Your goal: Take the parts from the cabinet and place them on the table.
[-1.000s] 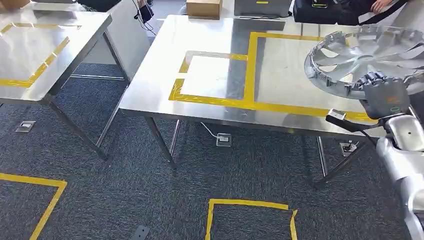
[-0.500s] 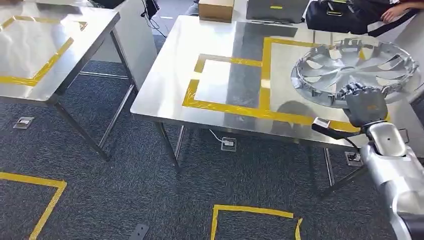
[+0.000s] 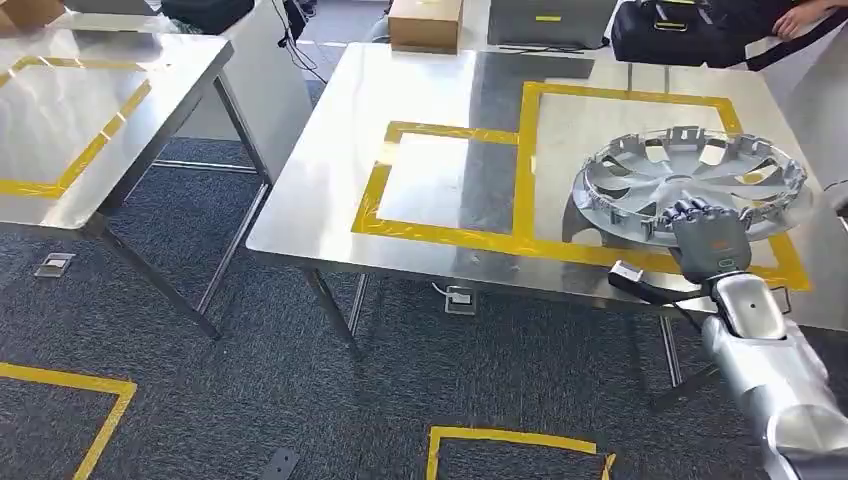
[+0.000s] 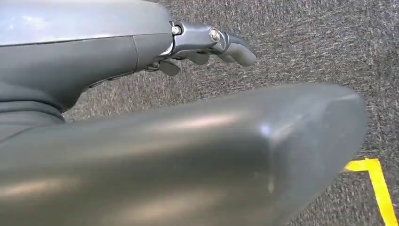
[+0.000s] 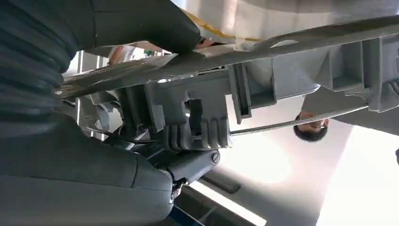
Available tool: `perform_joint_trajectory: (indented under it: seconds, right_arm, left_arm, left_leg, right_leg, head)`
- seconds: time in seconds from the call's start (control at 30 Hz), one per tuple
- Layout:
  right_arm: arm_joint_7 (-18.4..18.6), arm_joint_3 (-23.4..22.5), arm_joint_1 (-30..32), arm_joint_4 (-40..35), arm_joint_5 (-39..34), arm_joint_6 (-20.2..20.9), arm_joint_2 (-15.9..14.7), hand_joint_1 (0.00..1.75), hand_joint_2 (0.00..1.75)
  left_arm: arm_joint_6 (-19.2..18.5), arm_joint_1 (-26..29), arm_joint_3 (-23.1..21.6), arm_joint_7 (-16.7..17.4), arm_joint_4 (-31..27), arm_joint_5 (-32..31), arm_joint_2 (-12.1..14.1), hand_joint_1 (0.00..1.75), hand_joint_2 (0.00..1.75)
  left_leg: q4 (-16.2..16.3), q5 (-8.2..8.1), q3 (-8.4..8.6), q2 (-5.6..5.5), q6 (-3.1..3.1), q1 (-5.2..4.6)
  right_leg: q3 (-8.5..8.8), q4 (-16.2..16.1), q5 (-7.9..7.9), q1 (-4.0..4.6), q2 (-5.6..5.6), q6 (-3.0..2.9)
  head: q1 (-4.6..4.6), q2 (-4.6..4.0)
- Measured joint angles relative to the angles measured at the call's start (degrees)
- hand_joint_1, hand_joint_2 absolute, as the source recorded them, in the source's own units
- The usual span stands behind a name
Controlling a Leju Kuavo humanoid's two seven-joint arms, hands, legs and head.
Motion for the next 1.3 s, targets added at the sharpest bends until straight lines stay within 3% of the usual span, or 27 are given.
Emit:
perform_joint_trajectory:
  seconds: [0.03,0.07,0.1,0.17,0.23,0.33,0.37,0.4,0.43,0.5,0.53,0.57,0.6,0.63,0.67,0.7,0.73,0.77,0.83,0.9,0.93,1.03,1.07,1.1,1.2,1.27,1.3]
  right_arm:
    - [0.0,-0.3,0.1,0.0,0.1,0.0,0.0,1.75,1.75]
    - [0.0,-0.5,0.2,0.1,0.2,0.0,0.1,1.75,1.75]
    - [0.2,-1.0,0.3,0.3,0.3,0.0,0.1,1.75,1.75]
    - [0.4,-1.7,0.4,0.6,0.3,0.0,0.1,1.75,1.75]
    - [0.5,-2.7,0.3,1.1,0.4,0.0,0.2,1.75,1.75]
    - [0.4,-4.5,0.7,1.9,0.4,0.0,0.0,1.75,1.75]
    - [0.3,-5.2,1.0,2.2,0.3,0.0,-0.1,1.75,1.75]
    - [0.1,-5.8,1.0,2.7,0.3,0.0,0.0,1.75,1.75]
    - [0.1,-6.6,1.0,3.5,0.2,0.1,0.0,1.75,1.75]
    - [0.2,-7.7,1.3,4.5,0.4,0.0,0.0,1.75,1.75]
    - [0.4,-8.2,1.4,5.1,0.5,0.0,0.0,1.75,1.75]
    - [0.6,-8.7,1.7,5.7,0.6,0.0,0.0,1.75,1.75]
    - [0.8,-9.2,2.1,6.2,0.6,0.0,0.0,1.75,1.75]
    - [1.0,-9.9,2.5,6.9,0.4,0.0,0.0,1.75,1.75]
    - [1.1,-10.5,2.9,7.6,0.1,0.0,0.0,1.75,1.75]
    - [1.4,-11.2,3.4,8.5,-0.3,-0.1,0.1,1.75,1.75]
    - [1.6,-11.9,3.5,9.5,-0.7,-0.1,0.1,1.75,1.75]
    - [1.7,-12.6,4.1,9.9,-0.8,-0.1,0.2,1.75,1.75]
    - [1.6,-13.9,4.7,10.8,-1.2,-0.1,0.2,1.75,1.75]
    - [1.3,-16.0,5.1,12.6,-3.0,-0.1,0.3,1.75,1.75]
    - [1.0,-17.1,5.3,13.6,-4.2,0.0,0.4,1.75,1.75]
    - [-0.3,-19.9,6.1,15.7,-7.5,0.4,1.1,1.75,1.75]
    - [-0.5,-20.8,6.1,16.3,-8.2,0.7,1.3,1.75,1.75]
    - [-0.4,-21.6,6.3,16.8,-8.8,1.0,1.6,1.75,1.75]
    - [-0.2,-23.6,6.7,17.8,-9.6,1.0,2.0,1.75,1.75]
    - [-0.1,-24.4,7.0,18.2,-9.6,1.1,2.1,1.75,1.75]
    - [0.0,-24.9,7.0,18.3,-9.7,1.1,2.1,1.75,1.75]
  left_arm:
    - [0.0,0.2,0.0,0.0,0.0,0.0,0.0,0.00,0.00]
    - [0.1,0.4,0.0,0.0,0.0,0.0,0.0,0.00,0.00]
    - [0.2,0.4,0.0,0.0,0.0,0.0,0.1,0.00,0.00]
    - [0.3,0.5,0.0,0.0,0.0,0.0,0.2,0.00,0.00]
    - [0.4,0.5,0.0,-0.1,0.1,0.1,0.2,0.00,0.00]
    - [0.4,0.6,0.0,-0.2,0.1,0.3,0.2,0.00,0.00]
    - [0.5,0.7,0.0,-0.2,0.0,0.3,0.2,0.00,0.00]
    - [0.5,0.7,0.0,-0.2,0.0,0.3,0.3,0.00,0.00]
    - [0.5,0.6,0.0,-0.2,0.0,0.3,0.3,0.00,0.00]
    - [0.5,0.7,0.0,-0.2,0.0,0.3,0.3,0.00,0.00]
    - [0.5,0.9,0.0,-0.2,0.1,0.3,0.3,0.00,0.00]
    - [0.5,1.1,0.0,-0.2,0.1,0.3,0.3,0.00,0.00]
    - [0.5,1.2,0.0,-0.2,0.1,0.3,0.3,0.00,0.00]
    - [0.6,1.3,0.0,-0.2,0.1,0.3,0.3,0.00,0.00]
    - [0.7,1.4,0.0,-0.2,0.1,0.3,0.3,0.00,0.00]
    - [0.7,1.5,0.0,-0.2,0.2,0.3,0.3,0.00,0.00]
    - [0.9,1.4,0.0,-0.2,0.2,0.3,0.3,0.00,0.00]
    - [1.0,1.4,0.0,-0.2,0.2,0.3,0.3,0.00,0.00]
    - [1.0,1.4,0.0,-0.5,0.2,0.3,0.3,0.00,0.00]
    - [1.0,1.3,0.0,-0.7,0.2,0.3,0.4,0.00,0.00]
    - [1.1,1.3,0.0,-0.7,0.2,0.3,0.4,0.00,0.00]
    - [1.1,1.7,0.0,-0.8,0.3,0.3,0.4,0.00,0.00]
    - [1.1,1.7,0.0,-0.8,0.3,0.3,0.4,0.00,0.00]
    - [1.1,1.7,0.0,-0.8,0.3,0.3,0.4,0.00,0.00]
    - [1.1,1.7,0.0,-0.8,0.3,0.1,0.5,0.00,0.00]
    - [1.1,1.5,0.0,-0.8,0.3,0.1,0.4,0.00,0.00]
    - [1.1,1.7,0.0,-0.8,0.3,0.1,0.4,0.00,0.00]
  left_leg:
    - [2.3,0.34,-2.03,0.04,-0.13,0.22]
    - [1.7,2.18,-2.55,0.06,-0.18,0.34]
    - [-1.5,5.13,-1.79,0.07,-0.14,0.39]
    - [-11.6,11.87,1.85,0.14,0.26,0.40]
    - [-15.2,10.71,3.99,0.05,1.01,-0.12]
    - [-15.9,9.36,4.78,0.17,2.48,-0.16]
    - [-16.5,9.28,5.95,0.01,2.87,0.27]
    - [-16.9,8.93,6.84,-0.12,3.27,0.09]
    - [-17.1,8.62,7.32,-0.16,3.66,0.00]
    - [-17.1,7.68,8.13,-0.32,3.90,-0.18]
    - [-17.1,7.10,8.77,-0.33,3.98,-0.31]
    - [-17.1,6.44,9.53,-0.34,3.98,-0.40]
    - [-17.1,5.77,10.38,-0.39,3.91,-0.40]
    - [-17.0,5.02,11.43,-0.45,3.71,-0.40]
    - [-17.0,4.19,12.37,-0.44,3.47,-0.40]
    - [-16.8,3.46,12.29,-0.42,3.26,-0.47]
    - [-16.2,2.90,13.16,-0.58,2.93,-0.65]
    - [-16.4,2.51,13.06,-0.71,2.54,-0.72]
    - [-16.4,2.39,13.67,-0.63,2.02,-0.69]
    - [-13.4,2.49,12.43,-0.27,1.44,-0.70]
    - [-10.1,1.92,10.62,-0.09,1.11,-0.58]
    - [0.0,-3.15,3.81,0.07,0.28,0.04]
    - [0.4,-2.87,2.83,0.09,0.19,0.14]
    - [-1.6,-0.87,3.03,0.10,0.19,0.21]
    - [-15.1,7.99,7.81,0.12,0.08,0.52]
    - [-15.4,4.50,7.70,0.19,0.97,0.09]
    - [-15.7,6.58,8.11,0.20,1.30,0.19]
  right_leg:
    - [0.56,0.0,-0.48,-0.05,0.07,0.10]
    - [1.30,0.0,-1.02,-0.12,0.17,0.25]
    - [2.18,0.0,-1.64,-0.18,0.17,0.45]
    - [3.98,0.0,-2.94,-0.39,0.15,0.93]
    - [4.30,-0.2,-3.82,-0.03,0.25,1.87]
    - [5.21,-0.3,-2.89,-0.25,0.19,3.13]
    - [4.80,0.6,-3.06,-0.44,0.05,3.30]
    - [4.10,2.8,-2.73,-0.44,-0.05,3.20]
    - [1.71,6.5,-3.16,-0.39,-0.04,3.16]
    - [-4.15,13.8,-6.56,0.06,0.02,3.15]
    - [-6.26,15.6,-7.94,0.16,0.02,3.15]
    - [-7.21,15.1,-7.79,0.25,0.02,3.20]
    - [-7.24,13.0,-6.56,0.33,0.02,3.11]
    - [-6.46,9.2,-3.90,0.39,0.00,2.93]
    - [-5.19,4.1,0.40,0.38,-0.13,2.71]
    - [-4.54,0.1,5.20,0.40,-0.47,2.57]
    - [-4.76,-0.5,4.19,0.88,-0.62,2.19]
    - [-4.27,-0.3,4.48,1.17,-0.41,1.71]
    - [-4.11,-0.3,4.08,1.00,-0.30,0.96]
    - [-2.82,-0.7,3.61,0.58,-0.17,0.05]
    - [-2.39,-0.7,3.22,0.58,-0.23,-0.27]
    - [-0.92,-0.7,1.94,0.62,-0.16,-0.32]
    - [-0.29,-0.7,1.53,0.62,-0.04,-0.24]
    - [0.38,-0.7,1.09,0.62,-0.02,-0.14]
    - [2.01,-0.6,0.07,0.46,-0.05,0.56]
    - [1.96,-0.7,-0.23,0.70,0.04,1.29]
    - [1.97,-0.7,-0.42,0.89,0.07,1.68]
  head:
    - [-0.02,0.00]
    - [-0.05,0.00]
    - [-0.07,0.00]
    - [-0.09,0.00]
    - [-0.35,0.00]
    - [-0.33,0.00]
    - [-0.25,0.00]
    - [0.00,0.00]
    - [0.15,0.00]
    - [0.57,0.00]
    - [0.57,0.00]
    - [0.61,0.00]
    - [0.67,0.00]
    - [0.72,0.00]
    - [0.79,0.00]
    - [0.79,0.00]
    - [0.65,0.00]
    - [0.68,0.00]
    - [0.68,0.00]
    - [0.55,0.00]
    - [0.28,0.00]
    - [0.17,0.00]
    - [0.11,0.00]
    - [0.09,0.00]
    - [0.04,0.00]
    - [-0.07,0.00]
    - [-0.05,0.00]
